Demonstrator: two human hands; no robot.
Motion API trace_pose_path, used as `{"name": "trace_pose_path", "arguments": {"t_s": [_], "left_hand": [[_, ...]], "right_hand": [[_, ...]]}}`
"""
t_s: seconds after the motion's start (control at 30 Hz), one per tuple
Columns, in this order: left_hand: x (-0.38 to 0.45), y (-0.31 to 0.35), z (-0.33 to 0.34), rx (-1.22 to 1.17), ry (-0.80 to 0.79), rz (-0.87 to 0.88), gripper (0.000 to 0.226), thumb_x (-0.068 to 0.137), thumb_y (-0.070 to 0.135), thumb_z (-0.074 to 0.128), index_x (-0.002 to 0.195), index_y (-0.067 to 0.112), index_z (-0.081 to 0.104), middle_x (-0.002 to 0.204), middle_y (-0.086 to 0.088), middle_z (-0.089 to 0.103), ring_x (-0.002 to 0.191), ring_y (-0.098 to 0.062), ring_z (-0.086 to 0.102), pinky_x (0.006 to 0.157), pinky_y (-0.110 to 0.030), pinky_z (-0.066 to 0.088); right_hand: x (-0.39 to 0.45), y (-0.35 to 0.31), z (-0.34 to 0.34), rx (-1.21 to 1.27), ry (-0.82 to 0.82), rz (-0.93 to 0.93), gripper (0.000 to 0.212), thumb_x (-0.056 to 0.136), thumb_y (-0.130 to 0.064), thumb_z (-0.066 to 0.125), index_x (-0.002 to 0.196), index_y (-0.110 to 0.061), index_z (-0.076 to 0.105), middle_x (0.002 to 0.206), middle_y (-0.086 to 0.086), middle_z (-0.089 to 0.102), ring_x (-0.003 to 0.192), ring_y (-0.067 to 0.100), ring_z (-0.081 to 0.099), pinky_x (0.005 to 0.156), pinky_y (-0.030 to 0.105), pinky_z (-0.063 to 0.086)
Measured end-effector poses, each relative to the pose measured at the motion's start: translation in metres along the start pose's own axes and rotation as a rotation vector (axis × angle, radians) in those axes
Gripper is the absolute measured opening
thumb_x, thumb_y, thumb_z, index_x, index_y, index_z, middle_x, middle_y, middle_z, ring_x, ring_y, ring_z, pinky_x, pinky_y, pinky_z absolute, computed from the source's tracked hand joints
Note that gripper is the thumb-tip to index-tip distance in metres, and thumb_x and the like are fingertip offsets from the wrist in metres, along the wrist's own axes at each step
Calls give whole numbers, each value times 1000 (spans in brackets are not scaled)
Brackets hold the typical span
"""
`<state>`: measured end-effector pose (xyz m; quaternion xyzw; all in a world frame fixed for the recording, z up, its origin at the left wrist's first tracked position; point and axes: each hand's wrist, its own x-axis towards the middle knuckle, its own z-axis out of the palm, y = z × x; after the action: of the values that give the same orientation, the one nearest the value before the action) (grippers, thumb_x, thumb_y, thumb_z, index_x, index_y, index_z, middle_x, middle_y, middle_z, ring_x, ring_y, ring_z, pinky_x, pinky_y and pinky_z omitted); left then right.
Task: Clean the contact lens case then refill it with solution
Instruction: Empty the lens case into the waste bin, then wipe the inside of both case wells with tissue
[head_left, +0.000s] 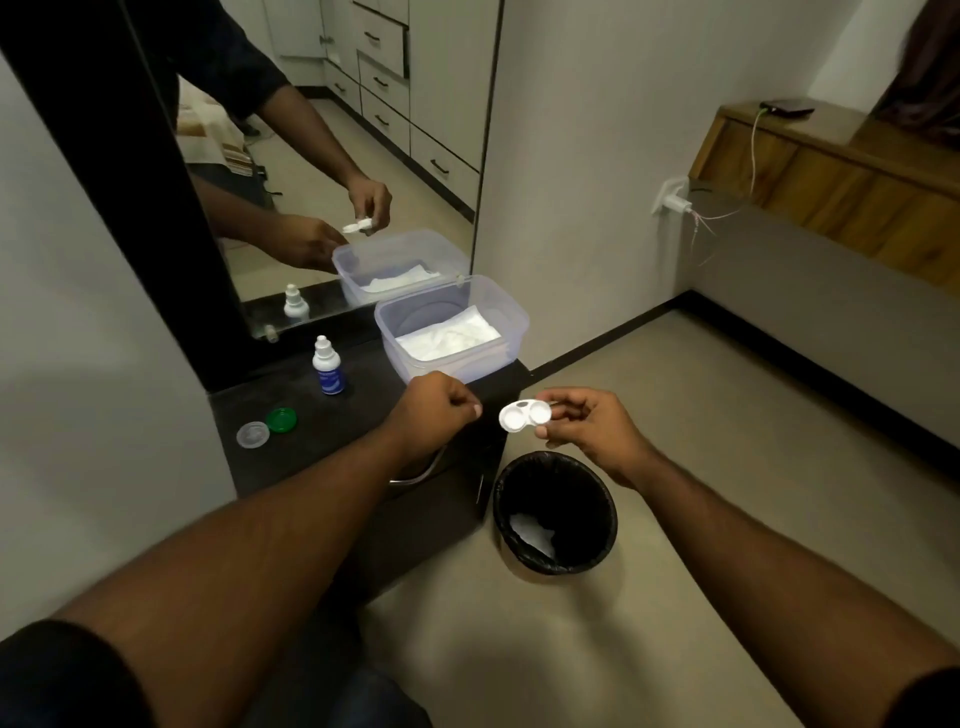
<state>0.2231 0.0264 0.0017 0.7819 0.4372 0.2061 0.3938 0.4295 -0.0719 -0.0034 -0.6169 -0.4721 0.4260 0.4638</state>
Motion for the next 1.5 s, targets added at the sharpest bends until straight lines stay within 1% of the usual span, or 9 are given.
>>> {"name": "trace_pose_path", "arguments": {"t_s": [0.07, 0.23, 0.63, 0.77, 0.97, 1.1, 1.27, 1.4, 1.5], "left_hand": [[-7, 1, -14, -264, 6, -140, 14, 84, 18, 70, 84, 5, 75, 75, -6, 73, 71, -16, 68, 69, -25, 55], [-37, -15, -58, -609, -132, -318, 22, 85, 15, 70, 86, -7, 69, 89, -24, 71, 75, -27, 69, 69, -33, 59], [-90, -77, -115, -394, 2, -381, 13, 83, 2, 68, 89, -9, 71, 90, -25, 71, 71, -23, 69, 58, -24, 58], [-88, -86, -103, -408, 135, -380, 8, 83, 2, 67, 85, -4, 72, 84, -17, 71, 66, -16, 69, 63, -29, 60], [-85, -101, -87, -404, 252, -360, 11, 84, 4, 66, 84, -5, 73, 89, -20, 71, 67, -17, 65, 64, -28, 57], [-82, -103, -86, -379, 253, -358, 10, 85, 6, 65, 84, 0, 74, 87, -16, 72, 67, -15, 65, 62, -24, 57], [-82, -107, -83, -373, 293, -344, 10, 83, 6, 66, 80, 0, 73, 83, -19, 72, 70, -23, 67, 73, -41, 59], [-82, -111, -85, -422, 303, -359, 9, 83, 5, 66, 79, -1, 72, 85, -17, 73, 75, -25, 69, 75, -42, 61], [-81, -114, -85, -430, 306, -361, 9, 83, 5, 66, 78, 1, 73, 84, -14, 73, 75, -22, 69, 75, -39, 61]], "right_hand": [[-6, -13, 20, 24, -59, -24, 40, 73, 12, 71, 109, -4, 66, 95, 15, 72, 79, 18, 69, 69, 27, 57], [-1, -30, 74, 5, -233, -94, 40, 71, 12, 72, 109, -3, 66, 95, 17, 71, 83, 18, 69, 70, 26, 57], [22, -47, 165, -316, -447, -217, 41, 80, 7, 64, 116, -11, 65, 105, 6, 71, 95, 10, 66, 84, 23, 54], [34, -82, 148, -452, -225, -343, 21, 85, -12, 67, 106, -16, 71, 97, -5, 70, 88, 4, 65, 80, 18, 53], [93, -111, 104, -532, -49, -292, 14, 84, -5, 67, 96, -8, 72, 86, 5, 70, 74, 15, 66, 68, 25, 57], [128, -108, 90, -766, -172, -181, 14, 84, 0, 65, 94, -7, 72, 92, 9, 70, 82, 20, 65, 72, 26, 55], [153, -100, 110, -1060, -506, -14, 12, 83, -3, 66, 92, -9, 72, 95, 9, 70, 83, 20, 62, 77, 30, 54], [158, -97, 127, -1115, -565, -21, 12, 87, -6, 62, 89, -14, 70, 82, 1, 63, 78, 15, 55, 64, 18, 44], [161, -91, 133, -1186, -571, -42, 17, 88, -13, 63, 103, -18, 70, 97, 2, 63, 90, 16, 56, 76, 23, 43]]}}
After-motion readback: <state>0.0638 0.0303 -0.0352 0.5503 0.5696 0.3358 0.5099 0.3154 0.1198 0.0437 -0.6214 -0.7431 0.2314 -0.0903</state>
